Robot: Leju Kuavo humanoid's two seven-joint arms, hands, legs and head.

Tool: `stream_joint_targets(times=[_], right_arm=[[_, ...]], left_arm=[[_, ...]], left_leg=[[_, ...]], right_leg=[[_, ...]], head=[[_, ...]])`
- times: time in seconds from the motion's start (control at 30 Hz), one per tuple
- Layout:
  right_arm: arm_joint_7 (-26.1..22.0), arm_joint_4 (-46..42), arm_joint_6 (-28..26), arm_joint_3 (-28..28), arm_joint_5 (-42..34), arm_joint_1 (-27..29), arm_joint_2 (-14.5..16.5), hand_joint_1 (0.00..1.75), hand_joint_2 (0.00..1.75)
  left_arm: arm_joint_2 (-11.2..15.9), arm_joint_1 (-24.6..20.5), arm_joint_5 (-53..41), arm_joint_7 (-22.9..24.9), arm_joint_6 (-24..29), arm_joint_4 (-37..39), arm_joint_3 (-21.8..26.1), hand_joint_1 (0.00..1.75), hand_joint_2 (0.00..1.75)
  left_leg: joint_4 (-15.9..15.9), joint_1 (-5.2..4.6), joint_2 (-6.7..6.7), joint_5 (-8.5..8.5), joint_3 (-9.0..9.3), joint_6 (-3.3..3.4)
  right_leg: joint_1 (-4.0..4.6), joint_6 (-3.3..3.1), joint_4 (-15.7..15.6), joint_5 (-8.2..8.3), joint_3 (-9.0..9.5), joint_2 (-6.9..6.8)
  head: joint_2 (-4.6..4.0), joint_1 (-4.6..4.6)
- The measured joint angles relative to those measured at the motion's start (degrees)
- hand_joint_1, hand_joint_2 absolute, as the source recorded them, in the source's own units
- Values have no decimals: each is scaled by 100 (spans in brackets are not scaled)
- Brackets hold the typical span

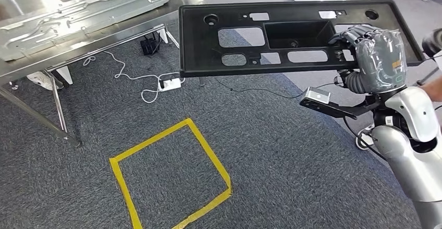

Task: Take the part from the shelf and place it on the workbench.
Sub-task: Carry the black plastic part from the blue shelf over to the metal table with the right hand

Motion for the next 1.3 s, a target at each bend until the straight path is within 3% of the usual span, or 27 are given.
stream_joint_targets(times=[0.07, 0.1, 0.17, 0.23, 0.3, 0.33, 0.4, 0.43, 0.47, 0.53, 0.57, 0.6, 0.63, 0.67, 0.73, 0.77, 0.8, 0.87, 0.93, 0.97, 1.03, 1.07, 1.1, 1.13, 1.23, 1.27, 1.3], right_arm=[[-1, 8, 9, 1, 0, -13, 0, 175, 175], [3, 14, 17, 2, 0, -26, 0, 175, 175], [18, 50, 68, 18, 1, -70, 4, 175, 175], [42, 101, 155, 52, 5, -145, 12, 175, 175], [67, 144, 228, 88, 15, -259, 17, 175, 175], [76, 166, 256, 104, 18, -321, 21, 175, 175], [81, 215, 301, 139, 20, -433, 23, 175, 175], [82, 244, 315, 161, 22, -466, 23, 175, 175], [81, 273, 325, 185, 25, -488, 20, 175, 175], [80, 322, 327, 233, 28, -506, 20, 175, 175], [80, 341, 327, 249, 28, -514, 20, 175, 175], [81, 357, 327, 258, 28, -524, 20, 175, 175], [81, 375, 327, 266, 28, -536, 20, 175, 175], [81, 399, 329, 281, 28, -547, 20, 175, 175], [81, 450, 342, 332, 33, -594, 24, 175, 175], [85, 472, 358, 361, 43, -621, 28, 175, 175], [90, 485, 377, 385, 62, -666, 35, 175, 175], [108, 504, 422, 423, 103, -774, 62, 175, 175], [145, 524, 482, 463, 130, -893, 90, 175, 175], [168, 540, 519, 487, 154, -940, 100, 175, 175], [224, 578, 600, 562, 221, -1032, 152, 175, 175], [256, 601, 629, 612, 261, -1078, 199, 175, 175], [287, 625, 654, 662, 295, -1124, 255, 175, 175], [320, 651, 671, 710, 325, -1170, 314, 175, 175], [399, 756, 717, 854, 402, -1263, 475, 175, 175], [416, 786, 726, 895, 420, -1284, 523, 175, 175], [426, 805, 729, 926, 431, -1318, 565, 175, 175]], left_arm=[[0, 17, -1, 0, 0, 8, 13, 0, 175], [0, 27, -1, 0, 0, 15, 21, 0, 175], [15, 52, -5, -2, 3, 29, 36, 0, 175], [33, 56, -14, -8, 7, 42, 42, 0, 175], [47, 34, -22, -18, 12, 52, 43, 0, 175], [57, 20, -26, -22, 15, 55, 43, 0, 175], [78, -20, -35, -31, 20, 64, 43, 0, 175], [83, -39, -42, -33, 23, 70, 43, 0, 175], [88, -53, -48, -35, 26, 75, 43, 0, 175], [91, -53, -56, -36, 27, 89, 44, 0, 175], [91, -46, -58, -35, 26, 101, 46, 0, 175], [90, -38, -60, -35, 24, 114, 48, 0, 175], [89, -31, -61, -35, 22, 125, 49, 0, 175], [88, -21, -60, -34, 22, 133, 50, 0, 175], [91, -4, -60, -34, 28, 139, 53, 0, 175], [92, 0, -60, -33, 31, 143, 55, 0, 175], [96, 0, -60, -34, 37, 147, 55, 0, 175], [115, -5, -61, -34, 45, 163, 56, 0, 175], [135, -22, -62, -36, 49, 178, 56, 0, 175], [137, -28, -63, -37, 48, 182, 56, 0, 175], [147, -20, -65, -38, 33, 182, 56, 0, 175], [152, -6, -67, -37, 23, 182, 58, 0, 175], [159, 11, -67, -34, 13, 182, 60, 0, 175], [168, 28, -68, -31, 5, 182, 64, 0, 175], [230, 65, -70, -16, -7, 181, 83, 0, 175], [251, 64, -70, -11, -9, 181, 87, 0, 175], [264, 59, -70, -8, -10, 181, 90, 0, 175]], left_leg=[[-225, -9, 14, -296, -196, 43], [-504, -26, 40, -185, -224, 105], [-1193, -119, 198, 680, -201, 297], [-1562, -219, 307, 1331, -105, 392], [-1622, -251, 213, 1282, 55, 394], [-1664, -251, 140, 1238, 145, 414], [-1726, -224, 6, 1147, 339, 469], [-1740, -210, -59, 1085, 416, 481], [-1744, -193, -133, 1014, 498, 483], [-1742, -161, -314, 844, 705, 448], [-1736, -146, -407, 754, 821, 428], [-1724, -128, -502, 655, 942, 409], [-1704, -110, -590, 546, 1052, 387], [-1668, -98, -672, 431, 1152, 360], [-1609, -84, -820, 225, 1259, 288], [-1584, -79, -870, 176, 1289, 248], [-1522, -82, -900, 205, 1257, 218], [-1118, -97, -706, 450, 1049, 168], [-478, -93, -291, 612, 593, 100], [-228, -79, -120, 526, 346, 57], [-43, -51, -7, 109, -48, 5], [-118, -45, 7, -55, -170, -2], [-312, -48, 21, -81, -232, 10], [-607, -62, 66, 82, -249, 54], [-1538, -196, 423, 1275, -170, 301], [-1671, -224, 469, 1469, -110, 344], [-1693, -224, 407, 1432, -35, 349]], right_leg=[[39, -1, -49, -186, 295, -130], [68, -3, -65, -288, 440, -196], [114, 2, -91, -496, 675, -300], [119, 46, -112, -667, 874, -372], [79, 128, 52, -645, 958, -389], [50, 160, 320, -528, 869, -311], [10, 185, 1118, -335, 367, -28], [4, 182, 1479, -396, 81, 108], [0, 190, 1711, -610, -179, 181], [-19, 255, 1766, -1243, -546, 206], [-33, 298, 1631, -1458, -658, 208], [-53, 340, 1411, -1500, -736, 217], [-80, 381, 1117, -1263, -790, 256], [-108, 418, 803, -747, -827, 338], [-113, 381, 431, 186, -830, 463], [-94, 317, 374, 409, -797, 465], [-80, 231, 374, 383, -736, 406], [-85, 118, 276, 293, -560, 275], [-84, 48, 145, 183, -317, 150], [-78, 30, 85, 115, -182, 81], [-70, 26, -6, -29, 81, -51], [-66, 27, -35, -113, 215, -119], [-58, 29, -55, -200, 342, -183], [-44, 30, -70, -291, 463, -247], [19, 74, -145, -570, 795, -420], [37, 105, -171, -631, 934, -476], [50, 149, -161, -635, 1049, -515]], head=[[0, -1], [0, -1], [0, 9], [0, 24], [0, 26], [0, 26], [0, 27], [0, 29], [0, 29], [0, 31], [0, 31], [0, 32], [0, 33], [0, 37], [0, 37], [0, 42], [0, 44], [0, 48], [0, 22], [0, 10], [0, 2], [0, 2], [0, 2], [0, 2], [0, 5], [0, 5], [0, 7]])
